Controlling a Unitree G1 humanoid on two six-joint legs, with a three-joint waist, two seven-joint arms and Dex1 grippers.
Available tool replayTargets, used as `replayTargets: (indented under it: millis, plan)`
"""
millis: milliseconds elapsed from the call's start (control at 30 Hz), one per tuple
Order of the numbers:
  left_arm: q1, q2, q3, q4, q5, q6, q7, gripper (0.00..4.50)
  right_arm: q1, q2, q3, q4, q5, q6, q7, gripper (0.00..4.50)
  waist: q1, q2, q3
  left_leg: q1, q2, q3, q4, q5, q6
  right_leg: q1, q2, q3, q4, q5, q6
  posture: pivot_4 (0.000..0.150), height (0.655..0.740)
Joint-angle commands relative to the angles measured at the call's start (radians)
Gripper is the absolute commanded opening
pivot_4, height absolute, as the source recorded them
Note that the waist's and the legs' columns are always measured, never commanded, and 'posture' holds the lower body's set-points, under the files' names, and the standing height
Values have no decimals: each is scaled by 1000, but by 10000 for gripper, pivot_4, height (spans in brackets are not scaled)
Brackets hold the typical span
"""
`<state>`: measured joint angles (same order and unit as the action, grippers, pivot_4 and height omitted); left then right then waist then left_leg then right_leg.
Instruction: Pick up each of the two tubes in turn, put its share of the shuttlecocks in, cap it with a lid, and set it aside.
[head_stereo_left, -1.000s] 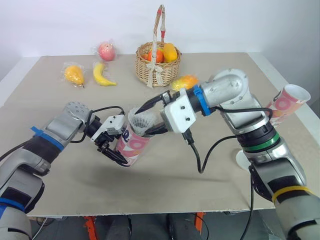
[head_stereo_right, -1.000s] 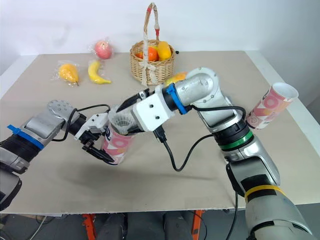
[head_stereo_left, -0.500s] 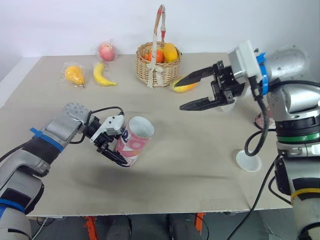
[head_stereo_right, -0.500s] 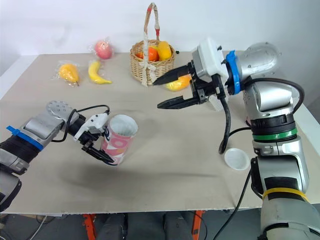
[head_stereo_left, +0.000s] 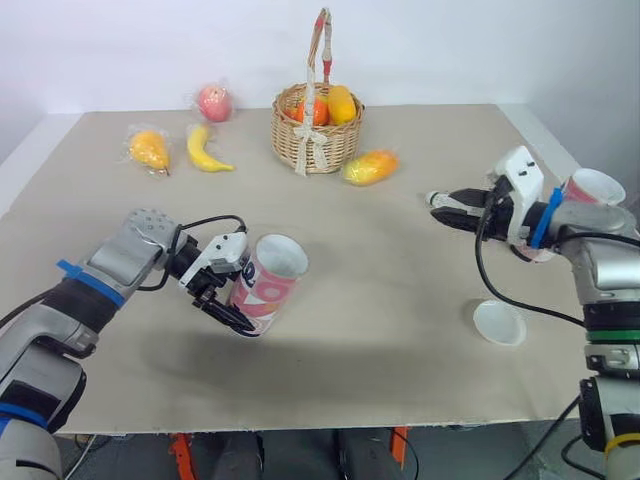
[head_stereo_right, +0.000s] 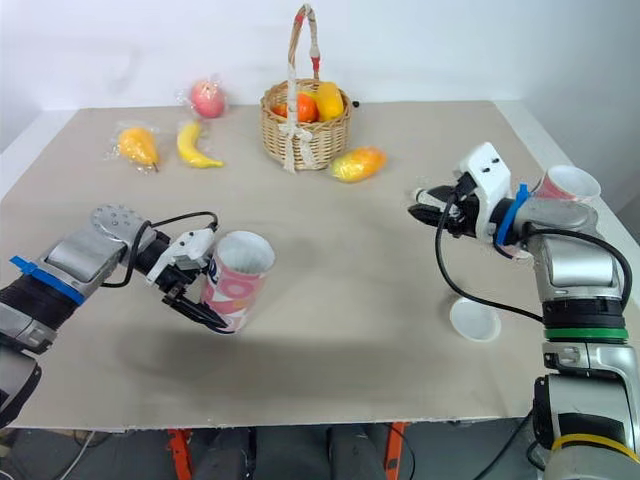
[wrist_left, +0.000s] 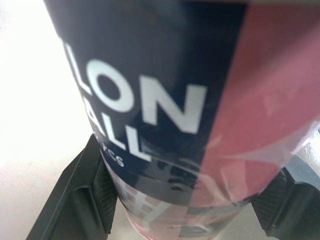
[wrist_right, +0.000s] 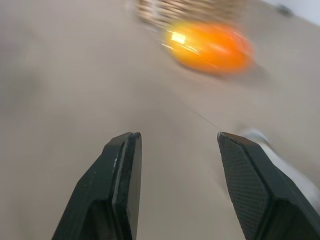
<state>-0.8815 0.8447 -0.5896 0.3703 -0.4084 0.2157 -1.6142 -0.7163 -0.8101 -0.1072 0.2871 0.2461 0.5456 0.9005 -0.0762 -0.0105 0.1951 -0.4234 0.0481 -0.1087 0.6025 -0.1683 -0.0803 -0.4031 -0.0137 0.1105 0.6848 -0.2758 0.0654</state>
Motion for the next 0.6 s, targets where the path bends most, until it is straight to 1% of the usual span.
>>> replayTargets:
  millis: [33,200,300,433,600]
  plan:
    - [16,4,8,-19,12,5,0,30670,10,-6,-80,-32,16,71,-96,26301,0,0,0,0,0,0,0,0,0,0,0,0,0,0,1,1500,7400]
    - [15,2,10,-16,14,5,0,30670,25,35,-89,-24,19,123,-171,26301,-1,0,0,0,0,0,0,1,1,0,0,0,0,-2,5,1500,7400]
    - [8,-6,10,-8,16,2,0,30670,22,92,-57,24,-1,118,-209,26301,-2,0,0,0,0,0,0,1,1,0,0,0,0,-2,5,1500,7400]
    - [3,-13,8,1,17,-4,0,30670,-23,131,-12,166,-58,32,-240,26301,-1,0,0,0,0,0,0,1,1,0,0,0,0,-2,5,1500,7400]
    - [-3,-16,6,8,16,-5,0,30670,-167,178,20,435,-117,-131,-280,26301,-3,0,0,0,0,0,0,1,1,0,0,0,0,-1,5,1500,7400]
